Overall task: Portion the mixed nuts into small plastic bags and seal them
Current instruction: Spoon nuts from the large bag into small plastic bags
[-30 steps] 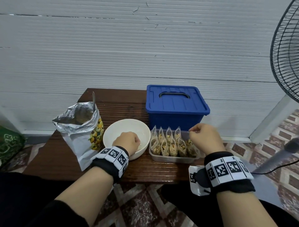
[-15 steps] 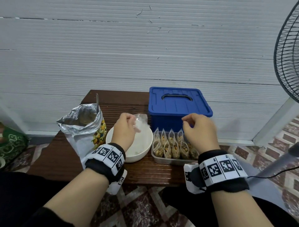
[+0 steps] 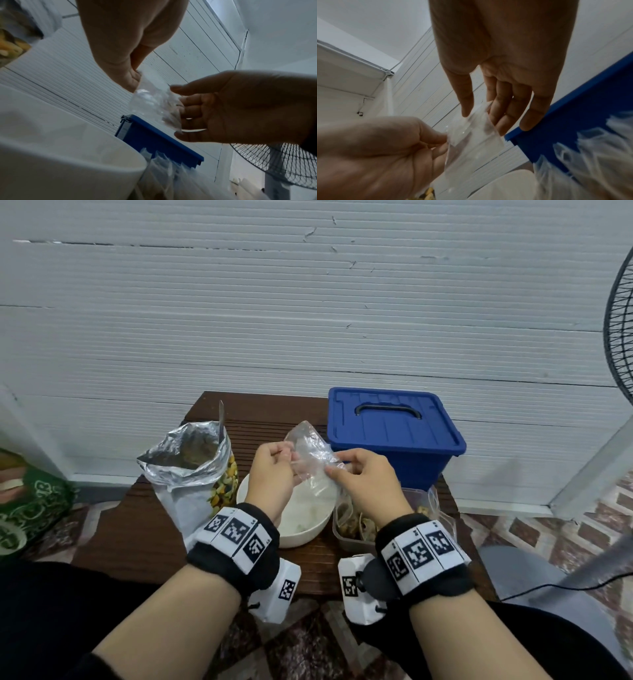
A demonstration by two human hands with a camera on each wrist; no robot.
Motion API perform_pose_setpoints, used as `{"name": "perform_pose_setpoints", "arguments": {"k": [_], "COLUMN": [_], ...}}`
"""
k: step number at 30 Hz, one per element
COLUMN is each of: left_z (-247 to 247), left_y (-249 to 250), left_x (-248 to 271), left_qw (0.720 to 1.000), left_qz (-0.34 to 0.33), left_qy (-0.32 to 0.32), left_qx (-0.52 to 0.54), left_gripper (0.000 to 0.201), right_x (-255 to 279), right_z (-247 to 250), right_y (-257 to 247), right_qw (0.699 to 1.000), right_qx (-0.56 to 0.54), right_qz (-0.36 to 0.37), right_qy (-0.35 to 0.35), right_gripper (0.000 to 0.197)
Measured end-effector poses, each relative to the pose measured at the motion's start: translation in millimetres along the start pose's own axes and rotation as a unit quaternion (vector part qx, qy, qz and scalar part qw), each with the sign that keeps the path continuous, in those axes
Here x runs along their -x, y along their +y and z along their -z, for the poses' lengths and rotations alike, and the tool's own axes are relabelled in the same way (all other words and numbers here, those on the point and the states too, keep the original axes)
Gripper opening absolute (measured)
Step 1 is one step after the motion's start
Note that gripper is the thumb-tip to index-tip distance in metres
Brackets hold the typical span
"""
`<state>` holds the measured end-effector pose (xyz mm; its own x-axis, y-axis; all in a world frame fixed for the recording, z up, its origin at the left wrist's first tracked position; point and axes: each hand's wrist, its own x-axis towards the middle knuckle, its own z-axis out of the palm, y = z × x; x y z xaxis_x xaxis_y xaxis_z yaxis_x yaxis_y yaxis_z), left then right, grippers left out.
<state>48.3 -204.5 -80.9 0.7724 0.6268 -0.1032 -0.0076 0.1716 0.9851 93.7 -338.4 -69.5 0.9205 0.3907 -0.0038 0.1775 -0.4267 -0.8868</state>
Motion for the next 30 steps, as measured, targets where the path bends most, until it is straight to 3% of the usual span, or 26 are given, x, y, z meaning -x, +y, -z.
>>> {"name": "perform_pose_setpoints", "arguments": {"k": [4, 8, 14, 17, 21, 24, 30], "left_z": [12.5, 25.5, 31.4, 30.8, 29.0, 27.6, 22.4], "left_y": [-9.8, -19.8, -23.2, -20.0, -13.9, -12.8, -11.5], "left_x": [-4.2, -6.4, -8.3, -9.5, -8.6, -9.5, -4.6], "left_qw": [0.999, 0.987, 0.969, 0.956, 0.945, 0.965, 0.989], "left_qz": [-0.004, -0.016, -0.005, -0.059, -0.108, -0.088, -0.039], "left_qy": [0.027, 0.065, 0.039, 0.013, -0.059, -0.035, 0.003], "left_qx": [-0.041, -0.148, -0.243, -0.286, -0.304, -0.245, -0.140], "left_gripper": [0.011, 0.005, 0.052, 0.063, 0.042, 0.013, 0.013], "right_x": [-2.7, -4.3, -5.2, -7.1, -5.7, -3.2, -0.8], "right_z": [-17.3, -29.9, -31.7, -24.1, -12.1, -7.6, -1.8], "right_y": [2.5, 4.7, 1.6, 0.3, -4.6, -7.7, -10.3], "right_qw": [0.999, 0.995, 0.991, 0.994, 0.998, 0.999, 0.998], "right_qx": [0.037, 0.095, 0.135, 0.105, 0.049, 0.005, -0.046], "right_qz": [-0.002, -0.007, -0.007, -0.011, -0.004, -0.005, -0.028], "right_qy": [0.012, 0.008, -0.019, -0.030, -0.049, -0.043, -0.045], "right_gripper": [0.008, 0.005, 0.011, 0.010, 0.008, 0.003, 0.003]}}
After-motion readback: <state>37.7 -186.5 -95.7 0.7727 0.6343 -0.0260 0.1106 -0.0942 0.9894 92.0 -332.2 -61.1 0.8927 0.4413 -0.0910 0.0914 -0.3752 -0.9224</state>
